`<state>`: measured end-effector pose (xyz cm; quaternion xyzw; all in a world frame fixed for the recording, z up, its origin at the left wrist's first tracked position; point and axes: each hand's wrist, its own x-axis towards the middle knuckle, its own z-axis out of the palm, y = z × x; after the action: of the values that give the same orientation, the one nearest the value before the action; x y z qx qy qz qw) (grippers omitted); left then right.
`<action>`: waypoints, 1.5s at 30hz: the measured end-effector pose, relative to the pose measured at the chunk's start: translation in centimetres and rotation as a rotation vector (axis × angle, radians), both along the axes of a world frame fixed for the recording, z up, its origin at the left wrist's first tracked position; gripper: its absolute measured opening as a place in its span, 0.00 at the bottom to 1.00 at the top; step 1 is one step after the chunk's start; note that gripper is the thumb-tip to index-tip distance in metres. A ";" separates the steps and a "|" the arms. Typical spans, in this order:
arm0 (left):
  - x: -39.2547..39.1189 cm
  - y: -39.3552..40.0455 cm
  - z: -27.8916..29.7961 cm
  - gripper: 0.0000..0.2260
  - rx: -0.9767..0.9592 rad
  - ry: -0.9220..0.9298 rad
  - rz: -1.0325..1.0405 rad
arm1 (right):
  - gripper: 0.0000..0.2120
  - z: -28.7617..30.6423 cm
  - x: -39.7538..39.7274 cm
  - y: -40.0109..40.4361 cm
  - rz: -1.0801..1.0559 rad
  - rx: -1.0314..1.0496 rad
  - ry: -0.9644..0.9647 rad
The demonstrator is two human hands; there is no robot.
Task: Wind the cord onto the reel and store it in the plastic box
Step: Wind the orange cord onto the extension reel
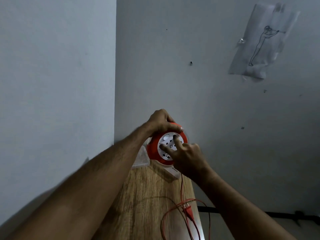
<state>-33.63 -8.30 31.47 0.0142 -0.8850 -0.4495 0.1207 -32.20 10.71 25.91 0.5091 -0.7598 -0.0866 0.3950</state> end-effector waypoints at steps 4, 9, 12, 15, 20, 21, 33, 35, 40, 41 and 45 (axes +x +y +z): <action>-0.3 0.6 0.4 0.17 -0.061 0.052 0.079 | 0.30 -0.4 -0.8 -0.8 0.019 -0.226 -0.137; -0.4 0.9 0.3 0.17 -0.050 0.065 0.080 | 0.27 -1.9 0.9 -3.2 -0.089 -0.855 -0.688; -0.4 1.3 -0.2 0.17 -0.092 0.074 0.091 | 0.28 -2.1 2.8 -5.2 -0.255 -1.321 -1.101; -0.5 1.9 -0.7 0.18 -0.135 0.087 0.091 | 0.31 -1.2 3.0 -6.4 -0.336 -1.903 -1.794; -0.4 1.8 -0.3 0.18 -0.092 0.096 0.072 | 0.38 0.7 2.2 -6.2 -0.090 -2.256 -2.209; -0.4 1.6 0.0 0.17 -0.078 0.093 0.070 | 0.36 1.0 2.4 -6.0 -0.081 -2.222 -2.211; -0.2 0.2 0.3 0.16 0.098 0.035 0.064 | 0.29 -1.3 1.1 0.4 -0.027 -0.171 -0.398; -0.2 0.3 0.2 0.15 0.101 0.018 0.041 | 0.33 -0.9 0.6 0.7 -0.078 -0.109 -0.360; 0.0 0.5 0.4 0.15 0.075 0.003 0.011 | 0.32 -0.2 1.0 0.6 -0.106 -0.041 -0.141; 0.0 0.6 0.4 0.15 0.053 0.006 0.013 | 0.32 -0.2 0.8 0.6 -0.098 -0.026 -0.081; 0.0 0.9 0.3 0.16 -0.007 0.031 0.045 | 0.30 0.1 -0.4 0.1 -0.041 -0.010 0.002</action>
<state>-33.64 -7.39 31.73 0.0267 -0.8840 -0.4438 0.1443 -32.58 10.80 25.99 0.4911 -0.7702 -0.0913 0.3965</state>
